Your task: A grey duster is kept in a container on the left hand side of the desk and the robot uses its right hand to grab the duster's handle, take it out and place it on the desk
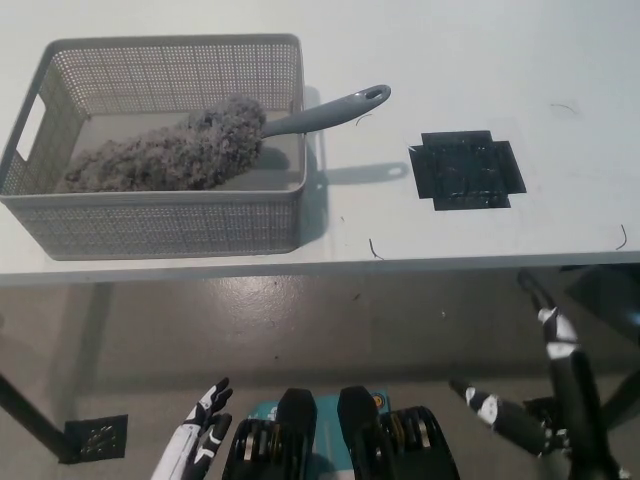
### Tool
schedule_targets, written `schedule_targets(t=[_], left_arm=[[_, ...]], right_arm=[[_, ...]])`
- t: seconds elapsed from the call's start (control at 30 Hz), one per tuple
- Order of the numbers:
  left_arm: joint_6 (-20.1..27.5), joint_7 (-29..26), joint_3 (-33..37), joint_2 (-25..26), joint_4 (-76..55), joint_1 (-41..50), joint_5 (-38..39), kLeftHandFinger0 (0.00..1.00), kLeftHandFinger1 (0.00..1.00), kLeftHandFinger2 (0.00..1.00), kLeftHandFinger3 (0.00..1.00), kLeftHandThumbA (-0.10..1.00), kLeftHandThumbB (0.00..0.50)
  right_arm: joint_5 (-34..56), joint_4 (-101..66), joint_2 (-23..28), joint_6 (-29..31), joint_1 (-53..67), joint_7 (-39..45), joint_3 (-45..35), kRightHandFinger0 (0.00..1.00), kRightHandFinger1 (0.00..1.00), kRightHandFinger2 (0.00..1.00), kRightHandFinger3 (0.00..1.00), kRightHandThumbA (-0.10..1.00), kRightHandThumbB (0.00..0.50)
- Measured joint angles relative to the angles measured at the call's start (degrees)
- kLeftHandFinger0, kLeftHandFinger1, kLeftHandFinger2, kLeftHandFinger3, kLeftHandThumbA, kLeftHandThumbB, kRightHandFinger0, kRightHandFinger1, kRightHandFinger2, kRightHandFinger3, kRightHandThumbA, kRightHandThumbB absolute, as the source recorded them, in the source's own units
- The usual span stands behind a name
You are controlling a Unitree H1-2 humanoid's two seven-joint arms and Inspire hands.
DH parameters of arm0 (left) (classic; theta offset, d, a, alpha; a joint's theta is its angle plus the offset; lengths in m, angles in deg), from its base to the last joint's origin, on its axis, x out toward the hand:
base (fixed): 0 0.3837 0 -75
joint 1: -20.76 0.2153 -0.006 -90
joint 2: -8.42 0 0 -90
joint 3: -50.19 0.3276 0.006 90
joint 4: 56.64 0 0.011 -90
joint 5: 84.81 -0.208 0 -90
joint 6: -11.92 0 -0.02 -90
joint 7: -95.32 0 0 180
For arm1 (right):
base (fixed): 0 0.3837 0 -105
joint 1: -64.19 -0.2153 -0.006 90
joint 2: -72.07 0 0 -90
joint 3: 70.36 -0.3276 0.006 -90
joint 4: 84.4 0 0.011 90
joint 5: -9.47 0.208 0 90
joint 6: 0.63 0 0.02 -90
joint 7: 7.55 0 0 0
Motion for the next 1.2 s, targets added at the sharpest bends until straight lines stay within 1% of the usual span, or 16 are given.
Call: schedule_targets(t=[0.03,0.07,0.13,0.17,0.27,0.37,0.47,0.5,0.6,0.63,0.7,0.77,0.97,1.0,1.07,1.2], left_arm=[[0.0,0.0,0.0,0.0,0.0,0.0,-0.1,1.00,1.00,1.00,1.00,1.00,0.250],[0.0,0.0,0.1,0.0,0.0,0.0,-0.1,1.00,1.00,1.00,1.00,1.00,0.253],[0.0,0.0,0.1,0.0,0.0,0.0,-0.3,1.00,1.00,1.00,1.00,1.00,0.252],[0.0,0.0,0.2,0.0,0.0,0.0,-0.3,1.00,1.00,1.00,1.00,1.00,0.252],[0.0,0.0,0.2,0.0,0.0,-0.1,-0.5,1.00,1.00,1.00,1.00,1.00,0.246],[0.1,0.0,0.2,0.0,0.0,-0.3,-0.8,1.00,1.00,1.00,1.00,1.00,0.250],[0.1,0.0,0.2,0.0,0.0,-0.3,-0.9,1.00,1.00,1.00,1.00,1.00,0.256],[0.1,0.0,0.2,0.1,0.0,-0.4,-0.9,1.00,1.00,1.00,1.00,1.00,0.246],[0.1,0.0,0.3,0.1,0.0,-0.4,-0.9,1.00,1.00,1.00,1.00,1.00,0.246],[0.2,0.0,0.4,0.1,0.0,-0.4,-0.9,1.00,1.00,1.00,1.00,1.00,0.248],[0.3,0.0,0.5,0.1,0.0,-0.5,-1.0,1.00,1.00,1.00,1.00,1.00,0.247],[0.5,0.0,0.6,0.2,0.0,-0.6,-1.1,1.00,1.00,1.00,1.00,1.00,0.257],[1.3,0.0,0.8,0.6,0.0,-0.7,-1.5,1.00,1.00,1.00,1.00,1.00,0.273],[1.6,0.0,0.8,0.7,0.0,-0.7,-1.6,1.00,1.00,1.00,1.00,1.00,0.248],[2.1,0.0,0.9,0.8,-0.1,-0.6,-1.8,1.00,1.00,1.00,1.00,1.00,0.238],[3.5,-0.2,1.2,1.5,-0.7,-0.4,-2.2,1.00,1.00,1.00,1.00,1.00,0.251]], right_arm=[[-0.7,-2.1,0.1,-1.0,-1.2,1.0,-0.3,1.00,1.00,1.00,1.00,0.90,0.442],[-1.3,-4.0,0.3,-2.0,-2.7,2.0,-0.6,1.00,1.00,1.00,1.00,0.79,0.444],[-2.6,-7.0,0.6,-3.9,-6.0,4.1,-1.0,1.00,1.00,1.00,1.00,0.77,0.419],[-3.0,-7.8,0.7,-4.4,-7.1,4.8,-1.1,1.00,1.00,1.00,1.00,0.80,0.410],[-5.0,-10.6,1.0,-7.5,-15.0,8.5,-1.4,1.00,1.00,1.00,1.00,0.79,0.438],[-7.2,-10.9,1.3,-10.6,-22.8,12.4,-1.3,1.00,1.00,1.00,1.00,0.87,0.477],[-9.1,-10.2,1.8,-12.7,-28.5,15.7,-0.8,1.00,1.00,1.00,1.00,0.85,0.484],[-10.2,-9.5,1.9,-13.8,-31.4,17.3,-0.4,1.00,1.00,1.00,1.00,0.88,0.494],[-12.3,-7.1,2.2,-15.7,-35.9,20.2,0.7,1.00,1.00,1.00,1.00,0.87,0.500],[-13.3,-5.9,2.4,-16.5,-37.6,21.5,1.1,1.00,1.00,1.00,1.00,0.79,0.477],[-14.8,-3.5,2.7,-17.8,-40.5,23.8,2.2,1.00,1.00,1.00,1.00,0.87,0.500],[-17.0,0.4,2.9,-19.3,-43.8,26.3,3.8,1.00,1.00,1.00,1.00,0.88,0.500],[-23.1,13.6,3.1,-23.3,-52.4,32.5,9.2,1.00,1.00,1.00,1.00,0.84,0.500],[-24.6,17.3,3.1,-24.1,-54.6,34.0,10.8,1.00,1.00,1.00,1.00,0.81,0.500],[-26.7,21.7,3.1,-25.3,-56.7,35.7,13.0,1.00,1.00,1.00,1.00,0.82,0.500],[-31.0,28.8,3.1,-28.4,-60.2,40.3,17.0,1.00,1.00,1.00,1.00,0.77,0.500]])
